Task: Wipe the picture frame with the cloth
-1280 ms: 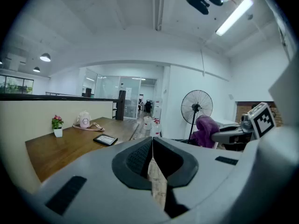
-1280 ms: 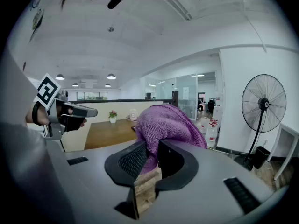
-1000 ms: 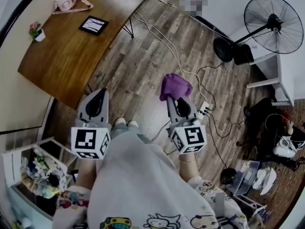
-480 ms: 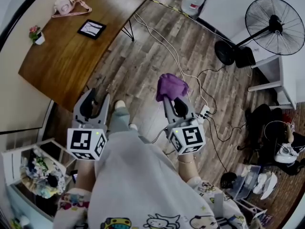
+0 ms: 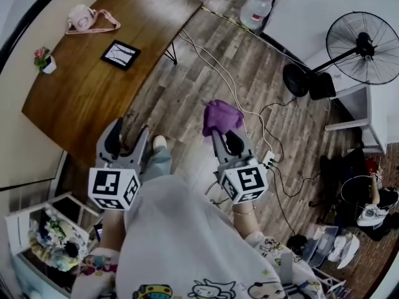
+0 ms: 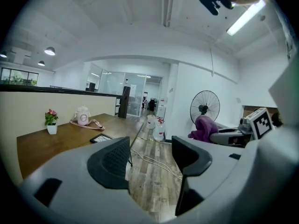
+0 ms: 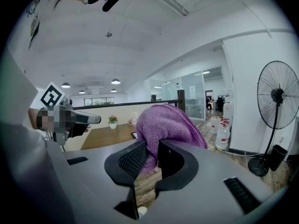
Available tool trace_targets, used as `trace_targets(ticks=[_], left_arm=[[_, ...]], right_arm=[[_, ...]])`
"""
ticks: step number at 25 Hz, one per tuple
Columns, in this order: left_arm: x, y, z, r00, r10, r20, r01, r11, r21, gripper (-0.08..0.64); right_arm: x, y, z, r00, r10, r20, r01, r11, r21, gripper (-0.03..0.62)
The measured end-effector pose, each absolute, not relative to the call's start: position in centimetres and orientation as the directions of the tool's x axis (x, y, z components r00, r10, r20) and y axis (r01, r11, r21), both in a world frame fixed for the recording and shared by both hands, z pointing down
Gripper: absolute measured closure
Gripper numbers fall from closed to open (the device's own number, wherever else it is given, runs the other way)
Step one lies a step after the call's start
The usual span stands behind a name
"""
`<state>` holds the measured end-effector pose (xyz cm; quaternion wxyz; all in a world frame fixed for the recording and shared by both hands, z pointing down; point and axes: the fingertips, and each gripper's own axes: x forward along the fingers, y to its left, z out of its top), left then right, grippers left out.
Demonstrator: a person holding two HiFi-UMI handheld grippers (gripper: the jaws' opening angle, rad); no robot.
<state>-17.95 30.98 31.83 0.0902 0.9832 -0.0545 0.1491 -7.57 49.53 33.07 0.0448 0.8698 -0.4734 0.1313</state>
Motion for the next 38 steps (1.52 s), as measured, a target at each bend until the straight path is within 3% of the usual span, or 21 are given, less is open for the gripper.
trace_targets(ticks=[15,38], left_arm=[[-7.2,16.7,31.5,0.935,-0.174,0.309,-0.237,-0.955,0.179,0.302],[-9.3,7.2,34.1,0.873,-0.341,0.348,-0.432,-0.873,0.226,0.302]], right_arm=[[4.9,35.9,32.3,0.456,-0.842,0.287,-0.867,-0.493,-0.068,0.541],[8.0,23.6,34.0,0.292,-0.89,0.351,-0.944,-0.328,-0.046,0.541]])
